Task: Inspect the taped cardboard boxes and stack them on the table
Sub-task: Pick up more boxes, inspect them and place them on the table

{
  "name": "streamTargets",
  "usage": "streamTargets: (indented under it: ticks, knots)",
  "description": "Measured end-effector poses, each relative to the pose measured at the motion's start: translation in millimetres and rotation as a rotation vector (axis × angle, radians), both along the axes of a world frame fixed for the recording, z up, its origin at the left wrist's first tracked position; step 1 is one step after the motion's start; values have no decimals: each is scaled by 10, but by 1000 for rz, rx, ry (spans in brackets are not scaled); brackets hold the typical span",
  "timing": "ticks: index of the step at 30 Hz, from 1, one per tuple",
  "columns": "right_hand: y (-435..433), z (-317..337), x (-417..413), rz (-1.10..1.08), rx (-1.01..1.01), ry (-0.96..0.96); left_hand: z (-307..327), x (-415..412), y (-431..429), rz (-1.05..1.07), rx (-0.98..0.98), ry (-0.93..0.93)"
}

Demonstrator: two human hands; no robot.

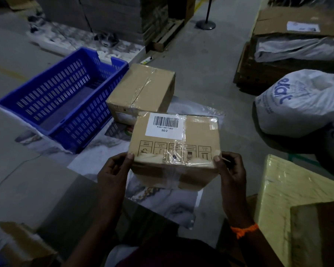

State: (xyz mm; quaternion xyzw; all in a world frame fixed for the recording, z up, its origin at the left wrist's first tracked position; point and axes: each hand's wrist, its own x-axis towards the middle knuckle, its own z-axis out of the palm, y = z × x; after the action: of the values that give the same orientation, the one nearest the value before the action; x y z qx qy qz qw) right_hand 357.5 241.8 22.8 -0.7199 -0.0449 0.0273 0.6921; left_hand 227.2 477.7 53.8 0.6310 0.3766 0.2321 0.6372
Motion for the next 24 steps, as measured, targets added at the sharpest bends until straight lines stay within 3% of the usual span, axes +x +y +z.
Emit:
streamTargets:
  ticks: [5,10,16,20,24]
  knots:
    - [-1,-70,94,22,-8,7,9,52,7,-50,-76,-10]
    - [-36,32,220,121,38,57,243,297,188,-229,-11,48]
    - [93,269,731,237,-35,239,512,833,370,-401,-35,126]
    - [221,340,813,318,-70,237,588,912,294,-411,-164,78]
    - [286,371,592,351,-89,174,541,618,315,-245,-147,23]
